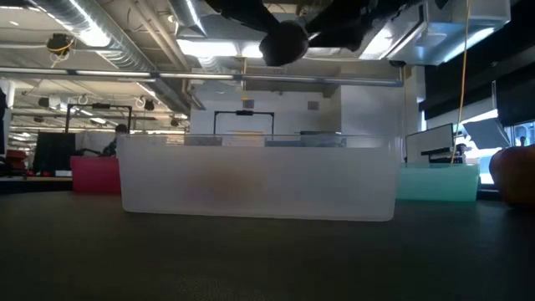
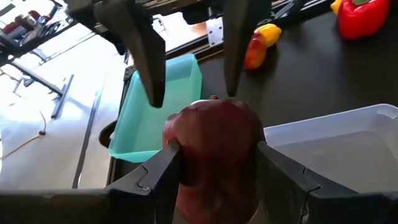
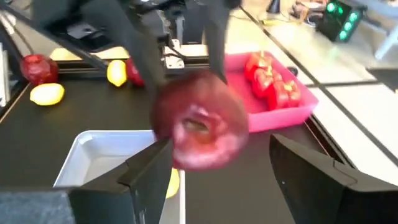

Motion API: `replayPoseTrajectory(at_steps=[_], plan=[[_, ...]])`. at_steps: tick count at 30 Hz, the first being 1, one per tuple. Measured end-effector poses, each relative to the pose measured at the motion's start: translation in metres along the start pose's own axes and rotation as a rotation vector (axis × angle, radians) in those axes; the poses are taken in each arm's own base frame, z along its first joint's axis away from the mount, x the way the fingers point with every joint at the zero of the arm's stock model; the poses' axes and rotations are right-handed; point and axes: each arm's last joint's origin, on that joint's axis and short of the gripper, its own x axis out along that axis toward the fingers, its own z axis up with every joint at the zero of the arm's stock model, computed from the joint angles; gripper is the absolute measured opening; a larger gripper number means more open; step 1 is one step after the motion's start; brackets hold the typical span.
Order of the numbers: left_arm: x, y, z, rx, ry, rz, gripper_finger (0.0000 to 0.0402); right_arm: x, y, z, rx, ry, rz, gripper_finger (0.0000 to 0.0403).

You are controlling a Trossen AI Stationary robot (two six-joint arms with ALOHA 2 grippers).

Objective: Sort produce into baskets
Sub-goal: Put the apple into the blue bin

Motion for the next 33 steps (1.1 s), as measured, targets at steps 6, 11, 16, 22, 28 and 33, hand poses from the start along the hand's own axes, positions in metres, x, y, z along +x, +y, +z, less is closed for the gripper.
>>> replayPoseTrajectory(at_steps=[6, 11, 16, 22, 28, 33], plan=[[0.000, -0.002, 0.002, -0.001, -0.009, -0.002, 0.0175, -0.001, 0.009, 0.005, -0.051, -0.046, -0.033, 0.0264], [0.000, -0.002, 0.003, -0.016, -0.018, 0.002, 0.0175, 0.004, 0.008, 0.003, -0.055, -0.035, -0.025, 0.0264], [0.001, -0.003, 0.001, -0.010, -0.005, -0.002, 0.0175, 0.014, 0.009, -0.002, -0.054, -0.016, -0.027, 0.0264], [0.000, -0.004, -0.001, -0.016, 0.013, -0.015, 0.0175, 0.017, 0.011, -0.004, -0.047, -0.007, 0.008, 0.0264], [0.000, -0.004, -0.001, -0.026, 0.019, -0.019, 0.0175, 0.015, 0.011, -0.002, -0.001, -0.011, 0.011, 0.0277], [0.000, -0.003, 0.000, -0.029, 0.012, -0.008, 0.0175, 0.015, 0.011, 0.000, 0.048, -0.019, 0.017, 0.0330]])
